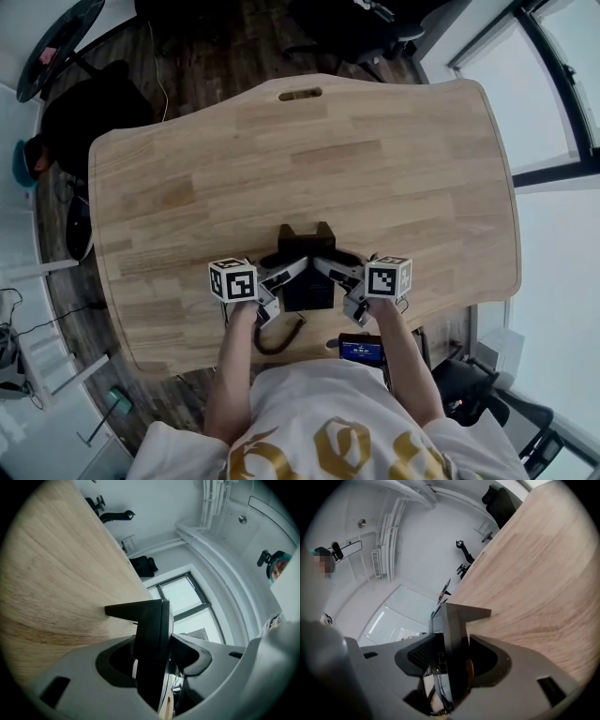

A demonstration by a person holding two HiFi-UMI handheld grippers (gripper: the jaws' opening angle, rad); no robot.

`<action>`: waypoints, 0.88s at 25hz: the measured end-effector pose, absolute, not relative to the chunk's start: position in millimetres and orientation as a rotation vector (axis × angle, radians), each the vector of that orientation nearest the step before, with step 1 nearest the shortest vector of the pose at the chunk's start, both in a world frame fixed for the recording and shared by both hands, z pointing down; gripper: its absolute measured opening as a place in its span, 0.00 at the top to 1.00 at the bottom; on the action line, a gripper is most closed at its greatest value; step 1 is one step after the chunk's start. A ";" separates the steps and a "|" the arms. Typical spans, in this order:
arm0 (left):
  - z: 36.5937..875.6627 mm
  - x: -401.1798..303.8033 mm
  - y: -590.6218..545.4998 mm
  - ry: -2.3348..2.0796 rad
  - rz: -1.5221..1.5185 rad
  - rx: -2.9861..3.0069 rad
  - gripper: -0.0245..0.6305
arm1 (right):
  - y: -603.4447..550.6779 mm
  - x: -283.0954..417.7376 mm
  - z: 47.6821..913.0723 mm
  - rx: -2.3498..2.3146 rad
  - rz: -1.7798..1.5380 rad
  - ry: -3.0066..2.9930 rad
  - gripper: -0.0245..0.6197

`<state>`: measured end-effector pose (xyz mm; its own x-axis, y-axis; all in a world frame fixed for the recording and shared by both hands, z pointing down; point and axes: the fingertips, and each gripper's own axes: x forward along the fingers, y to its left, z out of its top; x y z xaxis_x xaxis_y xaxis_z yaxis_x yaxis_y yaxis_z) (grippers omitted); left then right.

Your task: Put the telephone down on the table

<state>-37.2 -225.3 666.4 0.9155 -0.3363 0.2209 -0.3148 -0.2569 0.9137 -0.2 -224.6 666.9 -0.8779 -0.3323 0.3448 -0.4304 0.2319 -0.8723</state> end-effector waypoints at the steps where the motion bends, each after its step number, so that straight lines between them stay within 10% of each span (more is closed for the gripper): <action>1: 666.4 -37.2 -225.2 -0.479 -0.023 1.856 0.64 | -224.6 -0.3 667.0 0.739 1.741 -2.398 0.64; 22: 651.5 -77.2 -229.2 -0.800 -0.097 1.829 0.52 | -215.8 22.3 653.2 0.951 1.501 -2.420 0.64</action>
<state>-77.2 -229.2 651.5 0.7701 -0.5622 0.3015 -0.4739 -0.1879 0.8603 22.3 -215.8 653.2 -0.7906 -0.4389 0.4270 -0.5775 0.3026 -0.7582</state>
